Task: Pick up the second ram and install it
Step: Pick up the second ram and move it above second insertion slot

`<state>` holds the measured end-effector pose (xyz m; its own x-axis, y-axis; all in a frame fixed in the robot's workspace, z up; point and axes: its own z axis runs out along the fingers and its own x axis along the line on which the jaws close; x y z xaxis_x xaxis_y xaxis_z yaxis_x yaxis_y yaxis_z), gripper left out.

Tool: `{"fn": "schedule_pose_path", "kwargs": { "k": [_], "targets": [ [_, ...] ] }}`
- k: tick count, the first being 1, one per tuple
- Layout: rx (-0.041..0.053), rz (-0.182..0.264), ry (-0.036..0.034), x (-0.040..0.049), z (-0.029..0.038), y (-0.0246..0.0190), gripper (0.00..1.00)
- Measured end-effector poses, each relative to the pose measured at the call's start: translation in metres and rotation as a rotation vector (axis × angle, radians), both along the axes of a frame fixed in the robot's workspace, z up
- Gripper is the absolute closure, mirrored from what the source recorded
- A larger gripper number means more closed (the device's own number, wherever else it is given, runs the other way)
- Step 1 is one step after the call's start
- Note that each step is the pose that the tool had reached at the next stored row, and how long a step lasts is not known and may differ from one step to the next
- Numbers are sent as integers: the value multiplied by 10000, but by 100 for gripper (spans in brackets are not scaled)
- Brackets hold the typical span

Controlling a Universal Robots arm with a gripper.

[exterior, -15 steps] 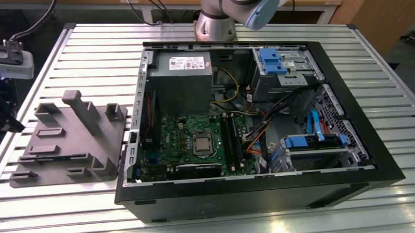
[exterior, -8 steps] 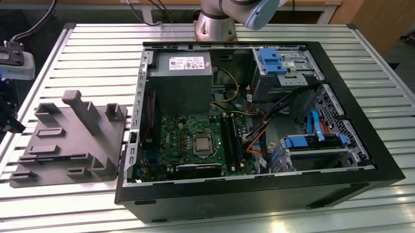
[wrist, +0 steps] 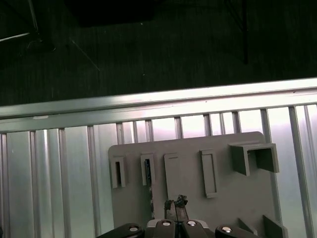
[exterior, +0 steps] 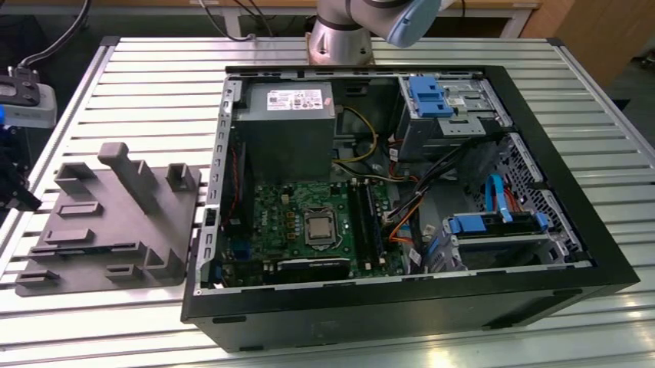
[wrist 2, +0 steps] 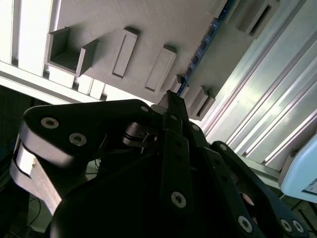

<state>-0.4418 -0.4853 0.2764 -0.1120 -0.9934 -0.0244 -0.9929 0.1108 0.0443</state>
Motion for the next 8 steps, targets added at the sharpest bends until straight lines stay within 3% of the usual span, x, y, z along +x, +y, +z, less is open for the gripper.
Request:
{"fn": "schedule_pose_path", "kwargs": {
  "k": [8],
  "targets": [
    [0,50,0,0,-26,0,89]
  ]
}}
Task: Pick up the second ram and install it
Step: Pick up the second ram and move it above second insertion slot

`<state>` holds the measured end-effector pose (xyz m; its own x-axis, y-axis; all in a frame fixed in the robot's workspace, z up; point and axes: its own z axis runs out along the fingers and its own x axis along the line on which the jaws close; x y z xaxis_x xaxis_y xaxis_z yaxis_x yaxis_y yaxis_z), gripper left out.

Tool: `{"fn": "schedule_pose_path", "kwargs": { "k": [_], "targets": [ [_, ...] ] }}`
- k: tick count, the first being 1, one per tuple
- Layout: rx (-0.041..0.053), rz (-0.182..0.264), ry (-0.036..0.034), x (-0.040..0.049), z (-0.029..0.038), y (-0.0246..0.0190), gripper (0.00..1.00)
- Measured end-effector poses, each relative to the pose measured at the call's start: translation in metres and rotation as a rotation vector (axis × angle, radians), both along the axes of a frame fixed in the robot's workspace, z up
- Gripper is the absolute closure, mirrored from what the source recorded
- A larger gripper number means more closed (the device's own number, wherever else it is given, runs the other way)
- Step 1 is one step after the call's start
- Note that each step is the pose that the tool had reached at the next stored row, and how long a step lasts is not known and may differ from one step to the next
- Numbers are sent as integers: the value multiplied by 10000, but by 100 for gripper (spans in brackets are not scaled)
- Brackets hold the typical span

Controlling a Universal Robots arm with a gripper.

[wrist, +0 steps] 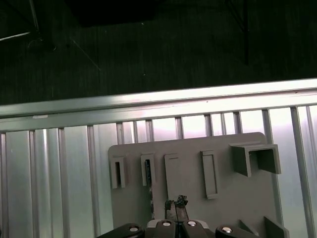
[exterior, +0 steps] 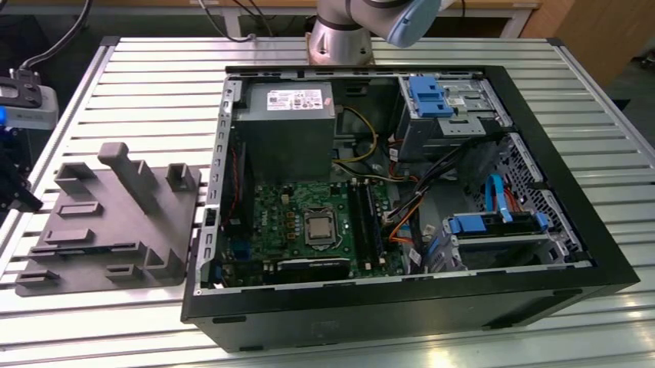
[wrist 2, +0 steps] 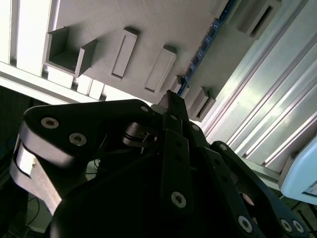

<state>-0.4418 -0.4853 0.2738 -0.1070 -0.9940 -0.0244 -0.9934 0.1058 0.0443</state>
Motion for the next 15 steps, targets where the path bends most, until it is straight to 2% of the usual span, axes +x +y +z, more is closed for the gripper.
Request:
{"fn": "schedule_pose_path", "kwargs": {
  "k": [15],
  "targets": [
    [-1,75,0,0,-49,0,89]
  ]
}}
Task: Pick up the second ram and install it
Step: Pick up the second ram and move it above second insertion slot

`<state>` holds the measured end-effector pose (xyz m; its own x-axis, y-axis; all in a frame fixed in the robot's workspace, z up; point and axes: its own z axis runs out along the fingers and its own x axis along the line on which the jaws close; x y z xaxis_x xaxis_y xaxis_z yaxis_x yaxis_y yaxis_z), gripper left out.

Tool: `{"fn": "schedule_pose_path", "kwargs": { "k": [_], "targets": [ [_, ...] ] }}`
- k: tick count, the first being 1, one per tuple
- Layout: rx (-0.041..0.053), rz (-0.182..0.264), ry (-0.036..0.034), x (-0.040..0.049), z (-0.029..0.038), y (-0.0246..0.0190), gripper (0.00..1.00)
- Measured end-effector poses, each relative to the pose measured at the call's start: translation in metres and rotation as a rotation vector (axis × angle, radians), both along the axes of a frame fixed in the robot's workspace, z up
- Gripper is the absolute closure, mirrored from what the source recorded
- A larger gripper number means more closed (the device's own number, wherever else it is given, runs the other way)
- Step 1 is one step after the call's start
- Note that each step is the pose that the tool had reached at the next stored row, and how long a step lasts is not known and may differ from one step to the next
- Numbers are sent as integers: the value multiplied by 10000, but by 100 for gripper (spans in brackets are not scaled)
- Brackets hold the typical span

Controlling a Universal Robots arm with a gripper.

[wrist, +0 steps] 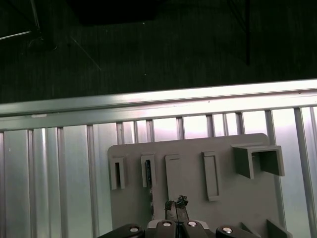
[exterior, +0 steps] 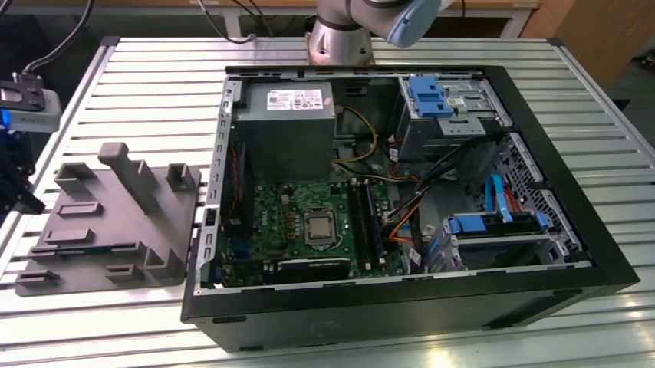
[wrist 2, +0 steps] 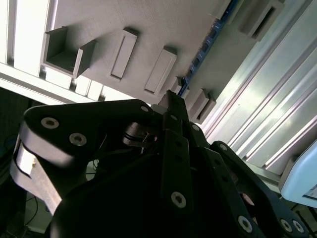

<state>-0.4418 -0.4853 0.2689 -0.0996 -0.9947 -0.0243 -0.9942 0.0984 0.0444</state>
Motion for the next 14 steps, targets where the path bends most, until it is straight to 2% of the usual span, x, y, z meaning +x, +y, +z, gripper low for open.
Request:
{"fn": "schedule_pose_path", "kwargs": {
  "k": [14],
  "targets": [
    [0,63,0,0,-38,0,89]
  ]
}}
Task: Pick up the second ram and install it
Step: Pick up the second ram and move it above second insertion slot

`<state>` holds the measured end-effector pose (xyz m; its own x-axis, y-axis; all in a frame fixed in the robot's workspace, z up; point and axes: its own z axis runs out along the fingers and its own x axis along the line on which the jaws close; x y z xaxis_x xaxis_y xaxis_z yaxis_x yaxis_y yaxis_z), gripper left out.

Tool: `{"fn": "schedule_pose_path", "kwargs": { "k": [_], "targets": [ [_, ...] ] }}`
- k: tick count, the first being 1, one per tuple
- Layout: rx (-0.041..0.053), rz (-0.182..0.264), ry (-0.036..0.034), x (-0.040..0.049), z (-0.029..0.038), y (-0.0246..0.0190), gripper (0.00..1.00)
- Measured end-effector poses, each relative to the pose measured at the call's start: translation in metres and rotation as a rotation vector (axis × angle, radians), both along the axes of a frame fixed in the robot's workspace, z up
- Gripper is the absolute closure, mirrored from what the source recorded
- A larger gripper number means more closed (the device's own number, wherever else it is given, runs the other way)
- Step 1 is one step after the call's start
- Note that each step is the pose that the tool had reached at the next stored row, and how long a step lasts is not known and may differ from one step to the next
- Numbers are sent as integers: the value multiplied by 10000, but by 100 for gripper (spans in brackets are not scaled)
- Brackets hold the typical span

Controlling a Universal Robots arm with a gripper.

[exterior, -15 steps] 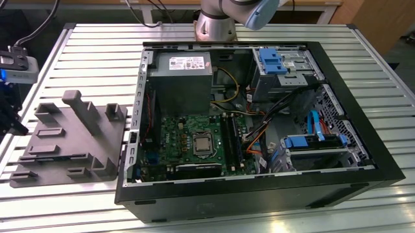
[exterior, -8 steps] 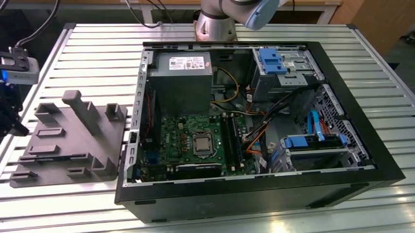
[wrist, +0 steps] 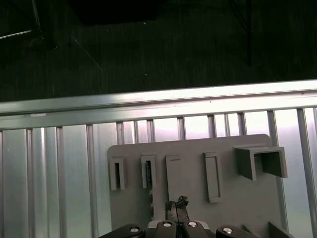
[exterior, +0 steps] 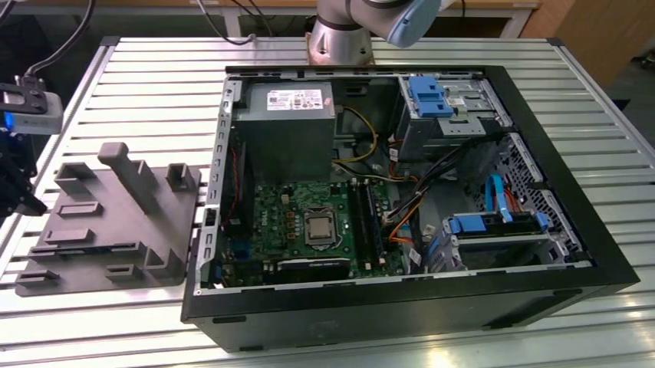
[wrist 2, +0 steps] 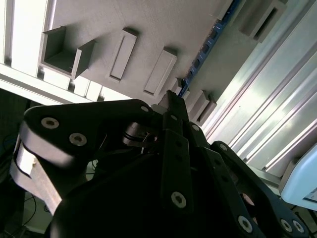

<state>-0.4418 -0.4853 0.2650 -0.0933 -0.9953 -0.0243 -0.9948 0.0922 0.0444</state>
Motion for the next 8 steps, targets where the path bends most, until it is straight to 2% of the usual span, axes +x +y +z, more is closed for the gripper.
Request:
{"fn": "schedule_pose_path", "kwargs": {
  "k": [8],
  "targets": [
    [0,33,0,0,-19,0,89]
  ]
}}
